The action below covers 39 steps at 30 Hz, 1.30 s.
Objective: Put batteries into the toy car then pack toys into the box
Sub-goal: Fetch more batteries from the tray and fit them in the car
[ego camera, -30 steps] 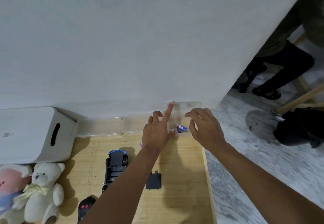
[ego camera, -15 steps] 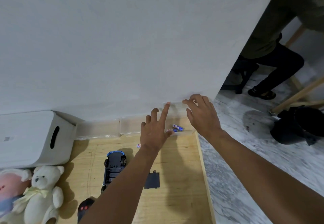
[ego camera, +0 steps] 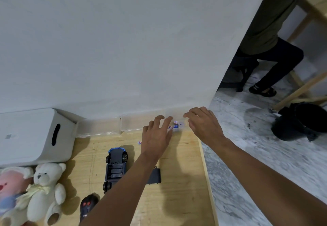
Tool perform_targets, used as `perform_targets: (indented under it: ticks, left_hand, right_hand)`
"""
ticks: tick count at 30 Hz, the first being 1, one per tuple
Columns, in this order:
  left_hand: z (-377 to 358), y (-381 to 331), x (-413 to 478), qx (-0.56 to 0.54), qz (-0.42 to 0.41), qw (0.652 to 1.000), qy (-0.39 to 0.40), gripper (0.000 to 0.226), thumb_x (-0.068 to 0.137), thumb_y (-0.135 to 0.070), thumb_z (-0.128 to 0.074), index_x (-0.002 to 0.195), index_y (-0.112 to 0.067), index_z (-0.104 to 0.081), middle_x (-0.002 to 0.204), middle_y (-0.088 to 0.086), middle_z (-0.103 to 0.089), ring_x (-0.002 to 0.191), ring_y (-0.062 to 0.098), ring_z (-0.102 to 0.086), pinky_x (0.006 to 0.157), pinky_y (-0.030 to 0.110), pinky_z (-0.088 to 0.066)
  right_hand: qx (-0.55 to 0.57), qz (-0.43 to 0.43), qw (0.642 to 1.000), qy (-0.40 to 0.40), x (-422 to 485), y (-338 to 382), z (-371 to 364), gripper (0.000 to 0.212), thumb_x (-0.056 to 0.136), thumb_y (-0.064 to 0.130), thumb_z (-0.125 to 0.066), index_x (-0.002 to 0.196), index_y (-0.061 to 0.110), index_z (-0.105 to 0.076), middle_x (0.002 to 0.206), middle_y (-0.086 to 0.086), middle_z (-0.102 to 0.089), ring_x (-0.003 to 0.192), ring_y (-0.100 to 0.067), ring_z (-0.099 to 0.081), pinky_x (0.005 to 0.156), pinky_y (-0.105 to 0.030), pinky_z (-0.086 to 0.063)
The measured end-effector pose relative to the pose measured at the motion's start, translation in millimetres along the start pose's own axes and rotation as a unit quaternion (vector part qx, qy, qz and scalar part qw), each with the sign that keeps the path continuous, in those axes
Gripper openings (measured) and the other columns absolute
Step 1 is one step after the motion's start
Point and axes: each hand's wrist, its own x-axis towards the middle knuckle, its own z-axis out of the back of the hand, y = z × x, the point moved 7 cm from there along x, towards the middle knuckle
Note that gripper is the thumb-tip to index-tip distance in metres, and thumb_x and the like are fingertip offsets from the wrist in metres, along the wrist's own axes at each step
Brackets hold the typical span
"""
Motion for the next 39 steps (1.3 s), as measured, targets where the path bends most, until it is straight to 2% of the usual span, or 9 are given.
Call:
perform_targets:
  ticks: [5, 9, 15, 18, 22, 32, 36, 39]
  left_hand:
    - [-10, -6, 0, 0.032, -0.015, 0.999, 0.002, 0.034, 0.094, -0.034, -0.069, 0.127, -0.034, -0.061, 0.132, -0.001, -0.063, 0.109, 0.029, -0.063, 0.084, 0.047, -0.053]
    - [-17, -7, 10, 0.054, -0.014, 0.998, 0.008, 0.027, 0.090, -0.032, -0.073, 0.117, -0.037, -0.071, 0.126, -0.004, -0.069, 0.108, 0.028, -0.065, 0.086, 0.047, -0.050]
    - [-22, -5, 23, 0.045, -0.025, 0.999, 0.009, 0.027, 0.086, -0.030, -0.079, 0.112, -0.036, -0.074, 0.122, -0.003, -0.072, 0.103, 0.029, -0.068, 0.085, 0.047, -0.051]
    - [-20, -5, 24, 0.029, -0.039, 0.999, 0.015, 0.031, 0.083, -0.039, -0.078, 0.113, -0.034, -0.073, 0.120, -0.003, -0.072, 0.105, 0.029, -0.068, 0.089, 0.048, -0.051]
    - [-20, -7, 29, 0.027, -0.033, 0.999, 0.028, 0.040, 0.074, -0.054, -0.080, 0.107, -0.032, -0.072, 0.110, -0.004, -0.071, 0.100, 0.027, -0.066, 0.091, 0.049, -0.049]
    - [-23, -9, 34, 0.056, -0.046, 0.997, 0.002, 0.041, 0.076, -0.062, -0.077, 0.101, -0.030, -0.070, 0.099, -0.004, -0.067, 0.092, 0.025, -0.065, 0.093, 0.048, -0.046]
    - [-22, -12, 36, 0.046, -0.027, 0.997, 0.051, 0.038, 0.079, -0.052, -0.079, 0.108, -0.030, -0.069, 0.107, -0.003, -0.067, 0.102, 0.027, -0.064, 0.098, 0.051, -0.042]
    - [-16, -16, 34, 0.009, -0.013, 0.990, 0.144, 0.044, 0.091, -0.047, -0.066, 0.132, -0.031, -0.060, 0.134, -0.002, -0.059, 0.126, 0.027, -0.052, 0.108, 0.048, -0.032]
  right_hand:
    - [0.002, -0.012, 0.999, 0.042, -13, -2, -17, 0.038, 0.079, 0.007, -0.075, 0.112, 0.025, -0.071, 0.112, 0.006, -0.067, 0.091, -0.021, -0.059, 0.071, -0.034, -0.047]
    - [0.007, -0.020, 0.997, 0.075, -16, -5, -29, 0.040, 0.079, 0.009, -0.076, 0.116, 0.024, -0.070, 0.117, 0.004, -0.067, 0.095, -0.024, -0.060, 0.071, -0.036, -0.052]
    - [0.019, -0.047, 0.995, 0.085, -9, -10, -32, 0.037, 0.075, 0.033, -0.082, 0.110, 0.026, -0.074, 0.110, 0.005, -0.067, 0.099, -0.021, -0.060, 0.077, -0.035, -0.049]
    - [0.039, -0.047, 0.993, 0.101, -7, -12, -35, 0.037, 0.076, 0.034, -0.082, 0.110, 0.025, -0.073, 0.111, 0.005, -0.065, 0.102, -0.020, -0.059, 0.082, -0.034, -0.050]
    - [0.049, -0.054, 0.992, 0.101, -8, -13, -36, 0.036, 0.075, 0.036, -0.083, 0.109, 0.027, -0.074, 0.109, 0.007, -0.064, 0.099, -0.017, -0.059, 0.080, -0.031, -0.050]
    - [0.053, -0.055, 0.991, 0.112, -1, -10, -31, 0.034, 0.073, 0.034, -0.086, 0.104, 0.025, -0.075, 0.100, 0.007, -0.064, 0.093, -0.018, -0.059, 0.075, -0.031, -0.051]
    - [0.040, -0.066, 0.987, 0.138, 2, -8, -31, 0.034, 0.076, 0.029, -0.084, 0.108, 0.023, -0.073, 0.104, 0.005, -0.064, 0.097, -0.020, -0.058, 0.077, -0.031, -0.049]
    - [0.026, -0.081, 0.982, 0.170, 8, -1, -29, 0.030, 0.084, 0.024, -0.076, 0.113, 0.021, -0.069, 0.109, 0.002, -0.062, 0.100, -0.023, -0.057, 0.080, -0.033, -0.049]
